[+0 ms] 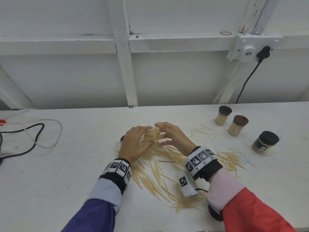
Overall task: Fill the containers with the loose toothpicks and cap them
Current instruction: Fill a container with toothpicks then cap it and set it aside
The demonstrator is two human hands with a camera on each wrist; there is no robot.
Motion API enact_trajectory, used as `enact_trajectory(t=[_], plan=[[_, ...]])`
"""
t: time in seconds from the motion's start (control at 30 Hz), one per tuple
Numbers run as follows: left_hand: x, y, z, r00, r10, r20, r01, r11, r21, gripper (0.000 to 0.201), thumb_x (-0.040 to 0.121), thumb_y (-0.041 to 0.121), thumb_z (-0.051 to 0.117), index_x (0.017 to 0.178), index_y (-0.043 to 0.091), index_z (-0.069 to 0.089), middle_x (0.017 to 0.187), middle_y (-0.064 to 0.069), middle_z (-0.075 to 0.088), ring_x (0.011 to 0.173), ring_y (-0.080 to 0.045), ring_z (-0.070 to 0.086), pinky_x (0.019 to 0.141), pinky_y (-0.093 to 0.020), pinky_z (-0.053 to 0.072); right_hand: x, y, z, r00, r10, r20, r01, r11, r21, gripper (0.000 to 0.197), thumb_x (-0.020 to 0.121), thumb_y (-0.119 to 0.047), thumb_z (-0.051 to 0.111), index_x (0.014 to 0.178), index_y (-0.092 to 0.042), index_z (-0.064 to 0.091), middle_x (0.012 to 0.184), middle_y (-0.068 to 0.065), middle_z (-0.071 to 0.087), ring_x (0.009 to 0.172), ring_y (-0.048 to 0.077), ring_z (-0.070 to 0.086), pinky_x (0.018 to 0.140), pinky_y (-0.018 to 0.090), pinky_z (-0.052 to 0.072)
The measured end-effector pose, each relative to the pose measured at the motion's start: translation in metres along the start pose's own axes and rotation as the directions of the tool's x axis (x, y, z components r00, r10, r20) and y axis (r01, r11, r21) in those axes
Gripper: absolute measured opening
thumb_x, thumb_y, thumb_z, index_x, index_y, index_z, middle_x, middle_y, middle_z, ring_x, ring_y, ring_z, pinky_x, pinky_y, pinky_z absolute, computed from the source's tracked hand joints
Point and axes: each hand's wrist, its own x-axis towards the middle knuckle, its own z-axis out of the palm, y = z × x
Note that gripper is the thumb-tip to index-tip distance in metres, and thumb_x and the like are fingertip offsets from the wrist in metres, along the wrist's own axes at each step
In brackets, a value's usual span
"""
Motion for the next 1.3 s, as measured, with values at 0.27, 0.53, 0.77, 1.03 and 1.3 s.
enact_trajectory(t=[0.27, 0.53, 0.77, 1.03, 1.3], plan=[[0.004, -0.006, 0.002, 0.999, 0.048, -0.015, -0.048, 0.998, 0.037, 0.074, 0.081, 0.058, 0.058, 0.144, 0.023, 0.042, 0.143, 0.002, 0.047, 0.13, -0.013, 0.041, 0.107, -0.03, 0.034, 0.003, 0.001, -0.009, 0.983, -0.082, -0.163, 0.049, 0.979, -0.195, 0.042, 0.072, -0.002, 0.081, 0.109, -0.015, 0.065, 0.11, 0.009, 0.064, 0.093, 0.022, 0.068, 0.082, 0.034, 0.059], [0.003, -0.007, 0.003, 0.998, 0.061, -0.012, -0.06, 0.997, 0.045, 0.075, 0.08, 0.059, 0.06, 0.144, 0.025, 0.043, 0.146, 0.003, 0.045, 0.133, -0.013, 0.04, 0.108, -0.031, 0.033, 0.0, 0.002, -0.012, 0.993, -0.038, -0.109, 0.023, 0.991, -0.133, 0.048, 0.067, 0.005, 0.083, 0.109, -0.009, 0.063, 0.117, 0.016, 0.06, 0.101, 0.03, 0.067, 0.076, 0.028, 0.058], [0.003, -0.007, 0.003, 0.997, 0.079, -0.009, -0.079, 0.997, 0.025, 0.068, 0.078, 0.042, 0.073, 0.138, 0.022, 0.05, 0.137, 0.003, 0.053, 0.127, -0.013, 0.044, 0.107, -0.038, 0.038, -0.002, 0.001, -0.015, 0.999, -0.027, -0.022, 0.025, 0.994, -0.103, 0.05, 0.064, 0.01, 0.082, 0.106, -0.009, 0.065, 0.119, 0.018, 0.06, 0.09, 0.027, 0.068, 0.075, 0.029, 0.057], [0.003, -0.006, 0.002, 0.998, 0.067, -0.018, -0.067, 0.998, 0.01, 0.06, 0.077, 0.04, 0.072, 0.132, 0.023, 0.053, 0.132, 0.005, 0.056, 0.124, -0.015, 0.048, 0.105, -0.036, 0.037, -0.005, -0.001, -0.014, 0.999, -0.046, -0.016, 0.043, 0.992, -0.122, 0.05, 0.065, 0.011, 0.081, 0.107, -0.01, 0.064, 0.118, 0.015, 0.062, 0.09, 0.024, 0.069, 0.074, 0.027, 0.056], [0.003, -0.005, 0.002, 0.991, 0.13, 0.013, -0.131, 0.991, 0.036, 0.057, 0.079, 0.047, 0.068, 0.13, 0.024, 0.056, 0.129, 0.007, 0.058, 0.122, -0.011, 0.047, 0.104, -0.033, 0.033, -0.01, -0.005, -0.017, 0.999, -0.032, -0.004, 0.031, 0.982, -0.186, 0.051, 0.065, 0.007, 0.083, 0.11, -0.01, 0.064, 0.116, 0.013, 0.063, 0.08, 0.014, 0.069, 0.072, 0.022, 0.054]])
